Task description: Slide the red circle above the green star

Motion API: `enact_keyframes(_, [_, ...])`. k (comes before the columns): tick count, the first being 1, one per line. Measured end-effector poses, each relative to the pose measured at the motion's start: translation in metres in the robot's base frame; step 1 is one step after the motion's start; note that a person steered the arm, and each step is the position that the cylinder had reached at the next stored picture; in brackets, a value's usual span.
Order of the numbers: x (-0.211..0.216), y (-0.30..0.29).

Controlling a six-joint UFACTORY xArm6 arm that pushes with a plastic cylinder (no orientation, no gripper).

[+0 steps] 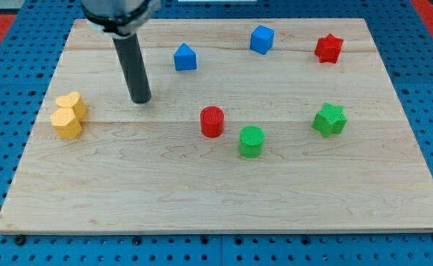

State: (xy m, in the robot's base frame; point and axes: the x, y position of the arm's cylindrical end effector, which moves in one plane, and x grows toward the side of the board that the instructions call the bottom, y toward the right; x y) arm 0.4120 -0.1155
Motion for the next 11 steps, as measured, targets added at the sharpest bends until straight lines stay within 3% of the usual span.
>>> enact_keyframes(2, [0.054, 0.014])
enact_keyframes(5, [0.031, 0.209])
enact_keyframes(7, [0.037, 0.218])
enact_keyframes(10, [0.004, 0.272])
enact_keyframes(11, [-0.006, 0.217])
